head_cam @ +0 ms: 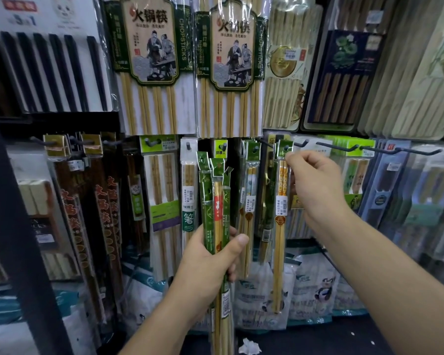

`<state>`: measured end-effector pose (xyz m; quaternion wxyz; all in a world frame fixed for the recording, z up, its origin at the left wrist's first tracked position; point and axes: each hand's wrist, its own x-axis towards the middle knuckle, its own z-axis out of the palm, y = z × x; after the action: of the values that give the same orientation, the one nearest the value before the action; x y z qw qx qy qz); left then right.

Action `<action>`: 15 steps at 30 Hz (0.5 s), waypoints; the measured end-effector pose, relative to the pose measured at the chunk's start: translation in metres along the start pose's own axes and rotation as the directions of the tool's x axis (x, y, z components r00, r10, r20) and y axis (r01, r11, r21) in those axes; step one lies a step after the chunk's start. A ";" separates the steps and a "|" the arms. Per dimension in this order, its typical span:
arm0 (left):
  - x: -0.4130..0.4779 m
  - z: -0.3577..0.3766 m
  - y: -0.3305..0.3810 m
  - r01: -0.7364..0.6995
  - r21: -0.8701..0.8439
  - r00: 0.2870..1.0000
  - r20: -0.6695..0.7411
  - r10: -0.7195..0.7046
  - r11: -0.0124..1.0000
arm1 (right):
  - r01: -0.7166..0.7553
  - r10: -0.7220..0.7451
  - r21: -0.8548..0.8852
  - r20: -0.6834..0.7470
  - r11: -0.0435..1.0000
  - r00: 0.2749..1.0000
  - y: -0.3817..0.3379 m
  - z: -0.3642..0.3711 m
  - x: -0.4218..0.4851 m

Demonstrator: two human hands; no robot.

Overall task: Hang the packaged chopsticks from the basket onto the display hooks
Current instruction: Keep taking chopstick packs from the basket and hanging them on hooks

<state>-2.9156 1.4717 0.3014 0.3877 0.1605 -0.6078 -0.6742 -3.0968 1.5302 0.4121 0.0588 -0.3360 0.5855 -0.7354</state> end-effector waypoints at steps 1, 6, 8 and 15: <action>0.000 0.001 0.000 0.002 -0.020 1.000 0.007 -0.002 1.000 | -0.004 0.004 -0.012 -0.001 1.000 1.000 0.001 0.000 0.001; -0.001 0.005 0.002 -0.007 -0.070 1.000 -0.008 0.007 0.998 | -0.008 0.006 -0.092 -0.016 0.996 1.000 0.012 -0.001 0.004; -0.001 0.004 0.001 -0.004 -0.108 1.000 -0.023 0.001 0.994 | 0.010 -0.014 -0.098 -0.040 0.995 0.999 0.015 -0.001 0.003; -0.002 0.003 0.003 0.008 -0.105 1.000 0.023 -0.006 0.994 | 0.191 -0.167 -0.209 0.129 0.959 0.978 0.002 0.003 -0.027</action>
<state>-2.9159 1.4754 0.3040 0.3862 0.1342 -0.5752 -0.7085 -3.0755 1.5401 0.3989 -0.0133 -0.4322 0.6262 -0.6488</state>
